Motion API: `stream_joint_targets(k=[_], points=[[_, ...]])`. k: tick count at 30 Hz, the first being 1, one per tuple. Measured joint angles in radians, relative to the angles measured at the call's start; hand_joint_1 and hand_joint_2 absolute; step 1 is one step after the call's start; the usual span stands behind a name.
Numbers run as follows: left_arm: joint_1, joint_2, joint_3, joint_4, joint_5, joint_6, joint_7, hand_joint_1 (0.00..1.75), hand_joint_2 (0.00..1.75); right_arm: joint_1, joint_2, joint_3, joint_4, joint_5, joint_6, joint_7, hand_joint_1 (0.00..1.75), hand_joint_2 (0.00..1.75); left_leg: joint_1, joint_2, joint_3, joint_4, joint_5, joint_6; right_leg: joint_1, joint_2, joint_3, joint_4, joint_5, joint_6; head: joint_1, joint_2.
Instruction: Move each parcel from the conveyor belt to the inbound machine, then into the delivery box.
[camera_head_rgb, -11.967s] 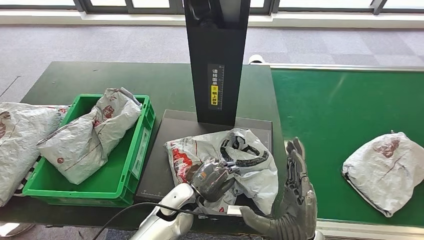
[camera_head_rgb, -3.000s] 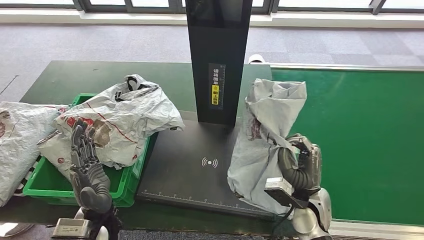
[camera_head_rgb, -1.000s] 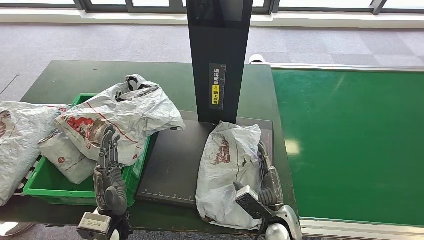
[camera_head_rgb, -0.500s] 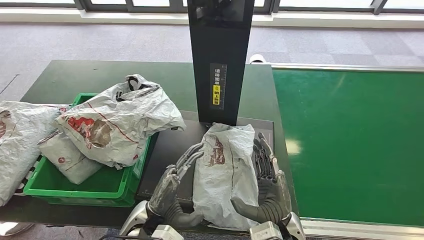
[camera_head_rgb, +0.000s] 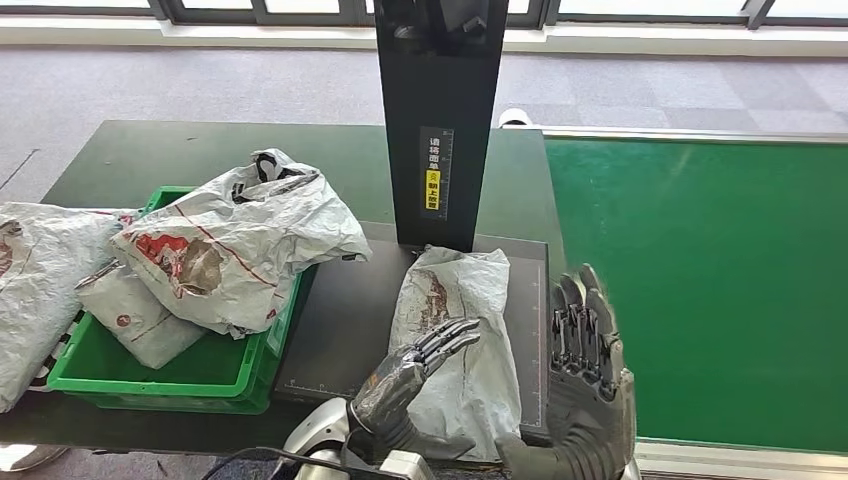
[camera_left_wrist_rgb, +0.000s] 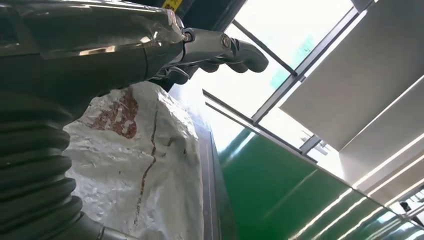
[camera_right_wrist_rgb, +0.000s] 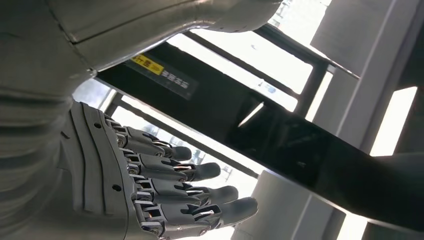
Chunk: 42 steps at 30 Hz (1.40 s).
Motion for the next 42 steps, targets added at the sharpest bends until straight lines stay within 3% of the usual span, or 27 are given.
stream_joint_targets(k=[7,15,21,27,31,42], points=[[-0.081,-0.027,-0.029,0.152,-0.059,0.016,0.038,0.0,1.75,-0.002,-0.029,0.025,-0.053,0.015,-0.028,0.005,0.0,1.75,0.0,0.0,0.0,0.0,0.0,0.0,0.0,0.0,0.0,0.0,0.0,0.0,0.0,0.0],[-0.166,-0.07,-0.065,0.381,-0.184,0.1,0.111,0.0,1.75,-0.011,-0.049,0.043,-0.071,0.039,-0.06,0.015,0.0,1.75,0.0,0.0,0.0,0.0,0.0,0.0,0.0,0.0,0.0,0.0,0.0,0.0,0.0,0.0],[-0.221,-0.087,-0.113,0.541,-0.289,0.094,0.183,0.0,1.75,-0.026,-0.051,0.044,-0.071,0.042,-0.019,0.017,0.0,1.75,0.0,0.0,0.0,0.0,0.0,0.0,0.0,0.0,0.001,0.0,0.0,0.0,0.0,0.0],[-0.26,-0.098,-0.14,0.649,-0.311,0.099,0.196,0.01,1.75,-0.038,-0.051,0.044,-0.071,0.05,-0.006,0.019,0.0,1.75,0.0,0.0,0.002,0.0,0.0,0.0,0.0,-0.001,0.003,0.0,0.0,0.0,0.0,0.0],[-0.276,-0.103,-0.15,0.68,-0.32,0.098,0.204,1.75,1.75,-0.041,-0.051,0.044,-0.071,0.055,-0.006,0.019,0.0,1.75,0.0,0.0,0.004,0.0,-0.001,0.001,0.0,-0.001,0.005,0.0,0.0,0.001,0.0,0.0],[-0.279,-0.101,-0.152,0.659,-0.305,0.152,0.178,1.75,1.75,-0.042,-0.049,0.044,-0.074,0.067,-0.012,0.023,0.0,1.75,0.0,0.0,0.006,0.0,0.0,0.002,0.0,-0.001,0.008,0.0,0.0,0.002,0.0,0.0]])
